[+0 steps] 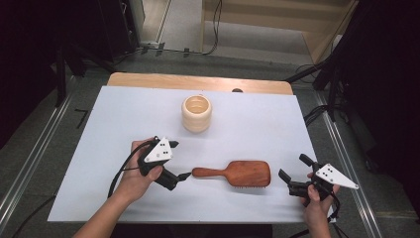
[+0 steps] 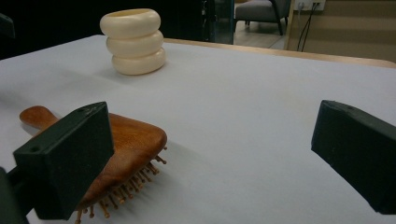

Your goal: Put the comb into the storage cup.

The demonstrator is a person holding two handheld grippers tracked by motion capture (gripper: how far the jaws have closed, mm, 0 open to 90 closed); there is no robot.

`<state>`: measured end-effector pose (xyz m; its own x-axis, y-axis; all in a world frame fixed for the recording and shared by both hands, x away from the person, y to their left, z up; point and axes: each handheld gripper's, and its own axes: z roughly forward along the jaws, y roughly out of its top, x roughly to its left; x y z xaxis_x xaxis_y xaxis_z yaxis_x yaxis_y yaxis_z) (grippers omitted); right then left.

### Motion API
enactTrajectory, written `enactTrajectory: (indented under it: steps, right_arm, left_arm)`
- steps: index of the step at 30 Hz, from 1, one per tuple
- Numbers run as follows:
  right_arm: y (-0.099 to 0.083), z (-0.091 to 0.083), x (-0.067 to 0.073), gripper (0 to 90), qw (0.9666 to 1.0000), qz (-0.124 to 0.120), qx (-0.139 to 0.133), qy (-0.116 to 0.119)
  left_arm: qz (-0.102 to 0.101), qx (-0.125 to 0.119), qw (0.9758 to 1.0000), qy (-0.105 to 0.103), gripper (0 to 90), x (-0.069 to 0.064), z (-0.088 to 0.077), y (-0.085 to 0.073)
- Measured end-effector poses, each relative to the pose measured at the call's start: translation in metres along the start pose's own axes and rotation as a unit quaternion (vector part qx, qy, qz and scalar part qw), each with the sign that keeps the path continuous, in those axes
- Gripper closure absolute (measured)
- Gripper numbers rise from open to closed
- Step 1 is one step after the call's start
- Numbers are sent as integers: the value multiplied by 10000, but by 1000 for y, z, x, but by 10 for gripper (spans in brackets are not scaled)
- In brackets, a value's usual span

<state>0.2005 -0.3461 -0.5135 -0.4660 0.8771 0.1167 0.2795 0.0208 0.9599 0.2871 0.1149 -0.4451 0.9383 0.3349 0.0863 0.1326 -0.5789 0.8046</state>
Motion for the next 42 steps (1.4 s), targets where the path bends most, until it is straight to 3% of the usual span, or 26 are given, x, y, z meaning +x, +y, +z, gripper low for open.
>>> enactTrajectory:
  steps: [9, 19, 20, 25, 32, 34, 37, 40, 42]
  right_arm:
    - [0, 1, 1, 0, 10000, -10, 18, 25]
    - [-1, 1, 1, 0, 10000, -8, 23, 55]
    - [-1, 1, 1, 0, 10000, -9, 21, 61]
    - [-1, 2, 1, 0, 10000, -25, 25, 63]
    - [-1, 2, 1, 0, 9999, -54, 26, 83]
    - [-1, 2, 1, 0, 9999, -47, 36, 98]
    - [-1, 2, 2, 0, 9999, -35, 52, 115]
    - [-1, 3, 2, 0, 9999, -46, 49, 114]
    - [-1, 3, 1, 0, 9999, -46, 48, 120]
  left_arm:
    - [101, 285, 9993, -230, 0, -1, 22, 7]
    - [203, 607, 9967, -490, 0, -5, 47, 14]
    - [284, 726, 9954, -560, 0, -5, 51, 16]
    - [378, 901, 9934, -594, 0, -7, 61, 18]
    - [307, 1137, 9902, -751, 0, -10, 76, 20]
    - [325, 1267, 9880, -824, 1, -10, 81, 21]
    - [303, 1385, 9868, -789, 42, -12, 85, 21]
    - [232, 1638, 9828, -819, 68, -14, 94, 22]
    - [245, 1680, 9822, -810, 88, -15, 96, 21]
